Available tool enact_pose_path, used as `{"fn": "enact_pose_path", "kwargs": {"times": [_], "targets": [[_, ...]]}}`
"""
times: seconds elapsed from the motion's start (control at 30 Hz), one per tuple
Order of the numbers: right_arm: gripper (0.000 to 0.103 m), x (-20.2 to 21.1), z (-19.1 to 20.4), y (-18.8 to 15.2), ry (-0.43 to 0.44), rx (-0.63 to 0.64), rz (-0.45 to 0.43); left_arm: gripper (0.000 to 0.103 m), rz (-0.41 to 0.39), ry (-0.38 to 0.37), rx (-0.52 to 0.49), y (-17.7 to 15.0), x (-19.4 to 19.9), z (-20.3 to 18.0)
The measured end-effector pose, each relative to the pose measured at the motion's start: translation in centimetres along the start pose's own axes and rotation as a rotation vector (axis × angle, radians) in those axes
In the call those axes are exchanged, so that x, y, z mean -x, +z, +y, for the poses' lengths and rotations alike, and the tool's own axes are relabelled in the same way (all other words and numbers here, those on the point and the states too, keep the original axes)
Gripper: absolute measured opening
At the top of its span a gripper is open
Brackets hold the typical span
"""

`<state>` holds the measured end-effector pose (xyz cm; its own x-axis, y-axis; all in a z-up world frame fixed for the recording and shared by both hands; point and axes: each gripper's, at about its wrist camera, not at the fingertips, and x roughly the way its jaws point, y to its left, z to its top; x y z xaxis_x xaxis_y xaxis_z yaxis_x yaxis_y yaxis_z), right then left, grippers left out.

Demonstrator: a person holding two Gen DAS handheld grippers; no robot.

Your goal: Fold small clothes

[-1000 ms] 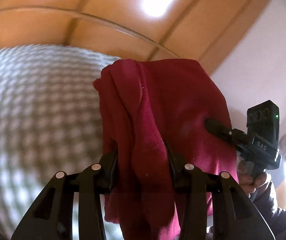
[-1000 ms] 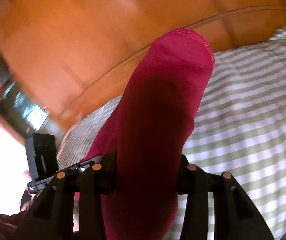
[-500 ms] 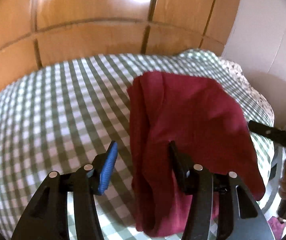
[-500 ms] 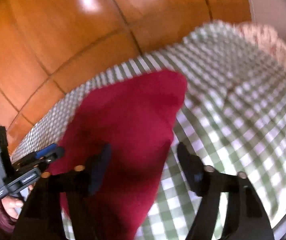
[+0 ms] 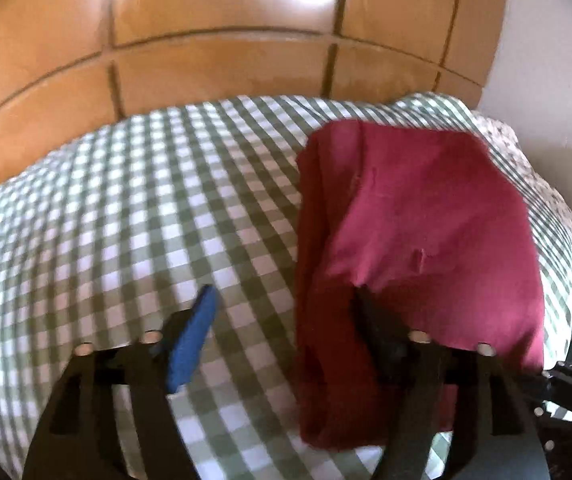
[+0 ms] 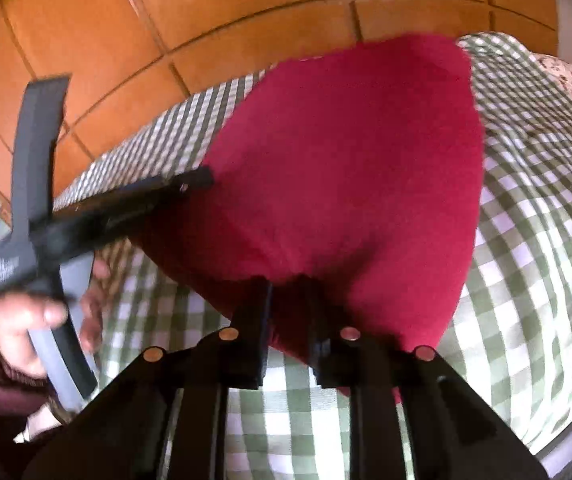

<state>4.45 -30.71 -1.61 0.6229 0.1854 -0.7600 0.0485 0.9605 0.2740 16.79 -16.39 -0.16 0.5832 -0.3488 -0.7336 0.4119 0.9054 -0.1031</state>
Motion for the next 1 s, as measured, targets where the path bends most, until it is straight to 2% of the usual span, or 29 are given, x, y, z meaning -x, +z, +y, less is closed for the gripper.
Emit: {"fn": "enact_pose_path", "kwargs": {"times": [0.07, 0.2, 0.23, 0.37, 0.53, 0.7, 1.0], "targets": [[0.049, 1.8, 0.8, -0.5, -0.025, 0.01, -0.039, 0.079, -0.022, 0.009, 0.016, -0.4, 1.2, 0.0], [0.071, 4.2, 2.1, 0.0, -0.121, 0.012, -0.148, 0.085, -0.066, 0.055, 0.037, -1.7, 3.8, 0.0], [0.08, 4.9, 2.3, -0.1, -0.149, -0.001, -0.174, 0.088, -0.074, 0.061, 0.048, -2.0, 4.5, 0.1], [0.095, 6.2, 2.5, -0.2, -0.292, -0.049, -0.241, 0.089, -0.112, 0.085, 0.063, -3.1, 6.9, 0.3], [0.1, 7.0, 2.4, -0.5, -0.394, -0.086, -0.275, 0.094, -0.155, 0.116, 0.059, -4.5, 10.1, 0.2], [0.1, 7.6, 3.5, -1.5, -0.457, -0.075, -0.307, 0.099, -0.172, 0.136, 0.065, -5.1, 11.5, -0.1], [0.1, 7.8, 4.8, -2.5, -0.466, -0.048, -0.305, 0.099, -0.189, 0.169, 0.075, -5.9, 13.2, 0.0]]}}
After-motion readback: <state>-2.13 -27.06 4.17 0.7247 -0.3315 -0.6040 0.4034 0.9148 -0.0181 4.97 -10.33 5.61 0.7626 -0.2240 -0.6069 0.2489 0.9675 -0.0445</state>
